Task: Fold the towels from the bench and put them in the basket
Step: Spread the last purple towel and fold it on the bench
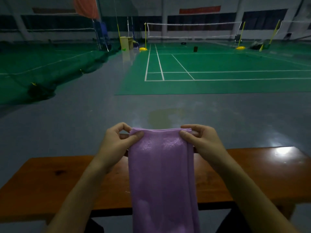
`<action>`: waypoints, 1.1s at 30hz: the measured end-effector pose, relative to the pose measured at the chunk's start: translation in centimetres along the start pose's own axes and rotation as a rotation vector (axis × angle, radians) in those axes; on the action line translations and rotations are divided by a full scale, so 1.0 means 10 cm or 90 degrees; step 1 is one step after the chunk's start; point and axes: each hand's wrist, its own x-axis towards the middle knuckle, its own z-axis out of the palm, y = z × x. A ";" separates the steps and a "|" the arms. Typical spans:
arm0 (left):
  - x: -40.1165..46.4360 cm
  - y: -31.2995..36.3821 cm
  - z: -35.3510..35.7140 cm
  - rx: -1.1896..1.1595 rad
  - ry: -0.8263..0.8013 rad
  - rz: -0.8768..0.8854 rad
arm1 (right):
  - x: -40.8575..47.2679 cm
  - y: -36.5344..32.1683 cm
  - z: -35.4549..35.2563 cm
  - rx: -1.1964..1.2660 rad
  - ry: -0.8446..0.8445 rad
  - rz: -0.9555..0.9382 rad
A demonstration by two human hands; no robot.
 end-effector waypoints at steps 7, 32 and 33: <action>0.41 -1.32 0.23 0.073 0.089 -0.094 | 0.58 1.37 0.42 -0.125 0.095 0.013; 0.66 -1.64 0.37 0.335 0.104 -0.070 | 0.83 1.74 0.54 -0.220 0.006 0.080; 0.55 -1.58 0.38 0.313 0.092 -0.074 | 0.72 1.68 0.52 -0.216 -0.016 0.083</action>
